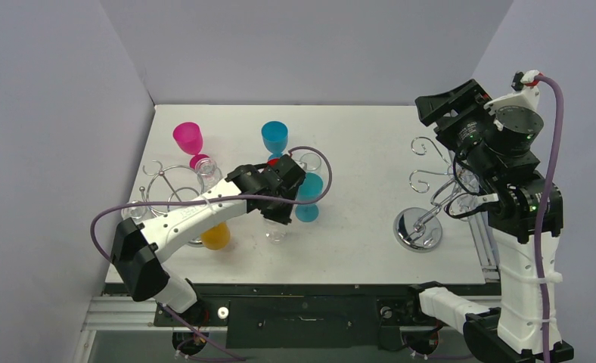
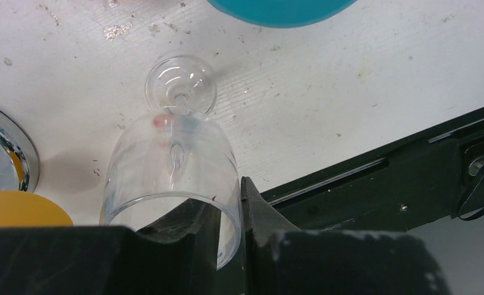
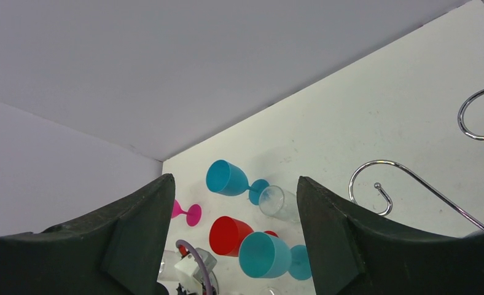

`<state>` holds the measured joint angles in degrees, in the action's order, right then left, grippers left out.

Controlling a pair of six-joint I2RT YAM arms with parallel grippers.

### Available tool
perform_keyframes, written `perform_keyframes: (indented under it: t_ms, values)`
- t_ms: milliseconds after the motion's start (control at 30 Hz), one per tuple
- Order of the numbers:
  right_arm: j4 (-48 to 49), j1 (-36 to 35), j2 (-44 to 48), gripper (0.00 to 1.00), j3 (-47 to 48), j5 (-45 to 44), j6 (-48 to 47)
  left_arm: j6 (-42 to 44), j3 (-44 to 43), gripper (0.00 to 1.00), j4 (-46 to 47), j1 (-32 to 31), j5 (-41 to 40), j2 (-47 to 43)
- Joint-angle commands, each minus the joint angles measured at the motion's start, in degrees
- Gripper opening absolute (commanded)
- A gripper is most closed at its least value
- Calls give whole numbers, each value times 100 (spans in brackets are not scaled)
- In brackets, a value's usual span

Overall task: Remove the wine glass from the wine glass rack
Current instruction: Place the wine glass at the center of the board.

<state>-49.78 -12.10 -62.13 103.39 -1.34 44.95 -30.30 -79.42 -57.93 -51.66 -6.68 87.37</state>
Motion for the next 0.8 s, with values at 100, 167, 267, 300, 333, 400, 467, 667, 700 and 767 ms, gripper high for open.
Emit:
perform_keyframes:
  t_ms: [100,167,267,300,333,400,467,667,700,767]
  values:
    - [118,-38,33,68,-75,-107,-109,175,42,0,431,143,203,-66]
    - [103,-34,34,68,-86,-122,-115,176,65,1,432,162,217,-90]
    - [85,-38,32,68,-83,-124,-110,194,59,8,416,186,201,-128]
    - [85,-38,33,68,-83,-122,-109,202,36,11,393,190,193,-143]
    - [79,-38,34,68,-83,-121,-109,214,21,13,377,186,173,-155]
    - [77,-36,32,68,-90,-121,-97,243,-65,19,314,190,144,-177]
    - [63,-37,27,68,-91,-113,-88,287,-194,23,181,191,77,-174]
    - [18,-38,20,68,-91,-124,-75,427,-569,30,-56,189,-73,-127]
    - [9,-36,23,68,-87,-134,-74,446,-598,31,-76,191,-98,-125]
    - [-5,-34,25,68,-81,-138,-75,483,-680,32,-149,195,-167,-136]
